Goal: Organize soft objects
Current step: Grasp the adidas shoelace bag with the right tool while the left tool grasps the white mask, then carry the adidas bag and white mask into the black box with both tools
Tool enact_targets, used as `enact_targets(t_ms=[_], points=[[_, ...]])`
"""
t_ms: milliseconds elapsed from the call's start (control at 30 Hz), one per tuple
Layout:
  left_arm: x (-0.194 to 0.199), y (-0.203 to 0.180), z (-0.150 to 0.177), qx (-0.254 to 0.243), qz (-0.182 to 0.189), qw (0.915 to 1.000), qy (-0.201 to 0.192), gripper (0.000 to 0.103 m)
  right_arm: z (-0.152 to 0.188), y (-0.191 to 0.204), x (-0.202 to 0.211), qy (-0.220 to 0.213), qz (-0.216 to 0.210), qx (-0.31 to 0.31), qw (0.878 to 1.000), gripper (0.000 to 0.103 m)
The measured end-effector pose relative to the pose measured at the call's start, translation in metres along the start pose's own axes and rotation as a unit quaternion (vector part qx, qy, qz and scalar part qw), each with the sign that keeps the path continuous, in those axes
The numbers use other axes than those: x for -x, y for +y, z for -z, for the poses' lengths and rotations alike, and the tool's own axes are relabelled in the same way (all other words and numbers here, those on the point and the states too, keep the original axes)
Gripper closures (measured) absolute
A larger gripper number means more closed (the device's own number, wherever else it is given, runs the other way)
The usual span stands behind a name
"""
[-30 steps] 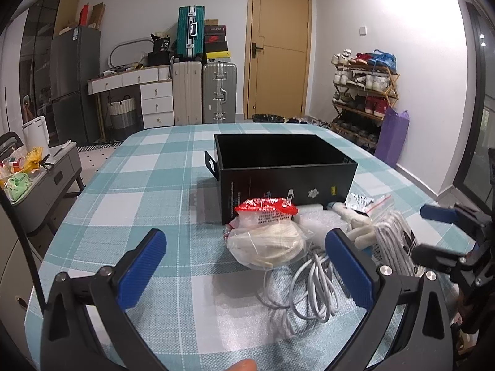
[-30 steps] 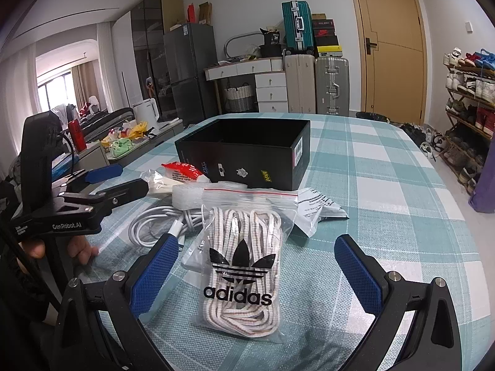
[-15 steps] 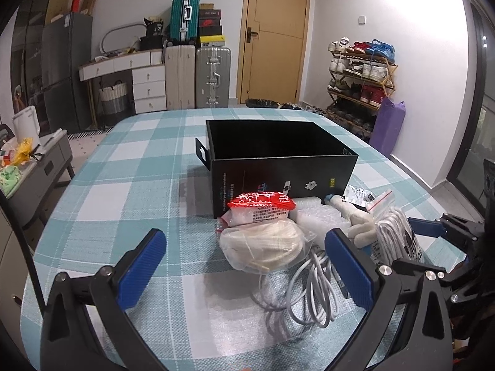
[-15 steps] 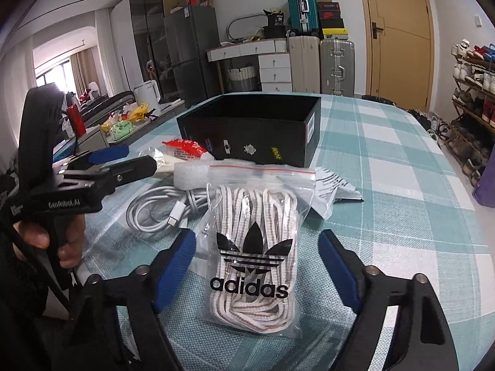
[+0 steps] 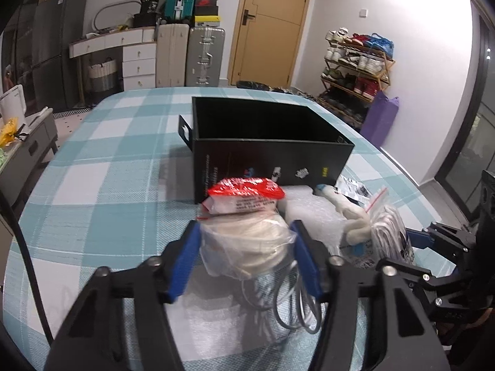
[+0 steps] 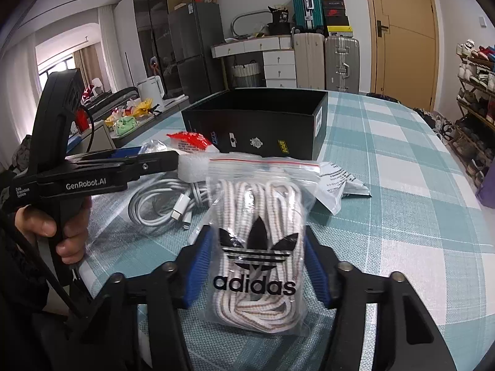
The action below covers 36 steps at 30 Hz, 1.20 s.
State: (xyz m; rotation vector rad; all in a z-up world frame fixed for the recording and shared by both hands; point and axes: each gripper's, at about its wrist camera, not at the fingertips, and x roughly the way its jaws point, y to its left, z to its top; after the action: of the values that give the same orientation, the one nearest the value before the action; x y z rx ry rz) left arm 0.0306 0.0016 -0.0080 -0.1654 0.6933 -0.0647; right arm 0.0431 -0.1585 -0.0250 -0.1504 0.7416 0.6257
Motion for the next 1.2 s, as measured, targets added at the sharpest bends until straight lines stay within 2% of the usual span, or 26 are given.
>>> enact_targets(t_ms=[133,367,767,1200], points=[[0.002,-0.002,0.001,-0.001,0.005,1.0,0.004,0.063,0.0,0.001,0.001,-0.005,0.001,0.004,1.0,0.055],[0.014,0.003,0.004,0.008,0.013,0.9999,-0.002,0.071,-0.001,0.0,0.011,-0.033,0.0,0.006,0.999,0.06],[0.047,0.006,0.008,0.007,0.012,0.9994,-0.031,0.073,-0.011,-0.001,0.031,-0.079,-0.01,-0.001,0.997,0.06],[0.078,0.001,-0.011,-0.002,0.017,0.9965,-0.082,0.073,-0.036,-0.007,0.05,-0.11,-0.01,-0.012,0.994,0.06]])
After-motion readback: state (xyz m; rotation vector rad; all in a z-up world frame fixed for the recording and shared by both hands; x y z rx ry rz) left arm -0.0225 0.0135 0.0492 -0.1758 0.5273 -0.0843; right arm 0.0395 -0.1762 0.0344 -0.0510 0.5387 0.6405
